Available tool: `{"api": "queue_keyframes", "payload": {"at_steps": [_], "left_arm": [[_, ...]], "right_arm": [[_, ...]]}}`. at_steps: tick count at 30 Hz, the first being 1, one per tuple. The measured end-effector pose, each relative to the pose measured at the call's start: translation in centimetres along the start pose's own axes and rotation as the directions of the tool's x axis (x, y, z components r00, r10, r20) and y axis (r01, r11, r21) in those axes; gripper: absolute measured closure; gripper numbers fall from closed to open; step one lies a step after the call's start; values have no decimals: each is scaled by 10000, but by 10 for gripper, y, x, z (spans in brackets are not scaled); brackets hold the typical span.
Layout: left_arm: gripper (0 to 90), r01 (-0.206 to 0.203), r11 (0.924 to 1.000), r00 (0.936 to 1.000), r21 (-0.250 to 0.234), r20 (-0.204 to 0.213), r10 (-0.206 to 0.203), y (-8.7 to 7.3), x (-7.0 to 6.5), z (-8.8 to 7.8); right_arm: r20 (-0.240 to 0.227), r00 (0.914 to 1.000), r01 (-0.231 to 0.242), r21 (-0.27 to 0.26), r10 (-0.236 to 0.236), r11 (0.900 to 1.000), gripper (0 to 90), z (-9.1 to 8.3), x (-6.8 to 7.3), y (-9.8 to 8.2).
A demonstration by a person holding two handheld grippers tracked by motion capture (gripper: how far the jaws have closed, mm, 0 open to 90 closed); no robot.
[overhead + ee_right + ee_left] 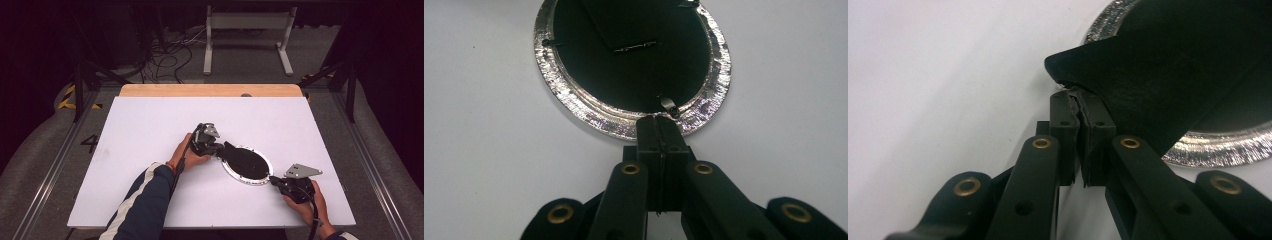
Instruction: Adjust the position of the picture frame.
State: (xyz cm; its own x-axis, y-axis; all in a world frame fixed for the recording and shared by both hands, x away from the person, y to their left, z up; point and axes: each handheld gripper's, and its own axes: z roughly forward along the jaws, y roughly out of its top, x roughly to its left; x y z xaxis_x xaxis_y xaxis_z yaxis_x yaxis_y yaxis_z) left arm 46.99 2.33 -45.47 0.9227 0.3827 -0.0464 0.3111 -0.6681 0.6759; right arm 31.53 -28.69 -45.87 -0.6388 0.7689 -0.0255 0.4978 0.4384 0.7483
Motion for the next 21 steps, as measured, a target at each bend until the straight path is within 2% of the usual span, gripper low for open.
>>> {"api": "queue_keyframes", "payload": {"at_steps": [3,7,9,14,17,18,21], "left_arm": [[884,-206,9996,9998,173,27,205,-4,-4,-5],[896,-205,9995,9997,243,146,201,-11,-7,-12],[897,-191,9994,9992,288,347,181,-18,-9,-19],[899,-308,9986,9991,422,315,295,-30,-17,-29],[900,-185,9991,9992,373,357,172,-36,-19,-34],[900,-319,9986,9989,432,347,304,-38,-21,-36],[899,-378,9986,9988,380,325,366,-42,-25,-40]], "right_arm": [[2,10000,-55,3,55,10000,900,1,-1,1],[111,9999,-38,22,37,10000,900,4,-1,4],[170,9998,-71,1,71,10000,900,6,-1,6],[296,9995,-98,47,96,9999,900,13,-4,13],[397,9989,-235,64,232,9997,900,19,-5,18],[442,9988,-237,82,233,9997,900,21,-6,20],[551,9980,-329,59,326,9994,900,26,-7,24]]}}
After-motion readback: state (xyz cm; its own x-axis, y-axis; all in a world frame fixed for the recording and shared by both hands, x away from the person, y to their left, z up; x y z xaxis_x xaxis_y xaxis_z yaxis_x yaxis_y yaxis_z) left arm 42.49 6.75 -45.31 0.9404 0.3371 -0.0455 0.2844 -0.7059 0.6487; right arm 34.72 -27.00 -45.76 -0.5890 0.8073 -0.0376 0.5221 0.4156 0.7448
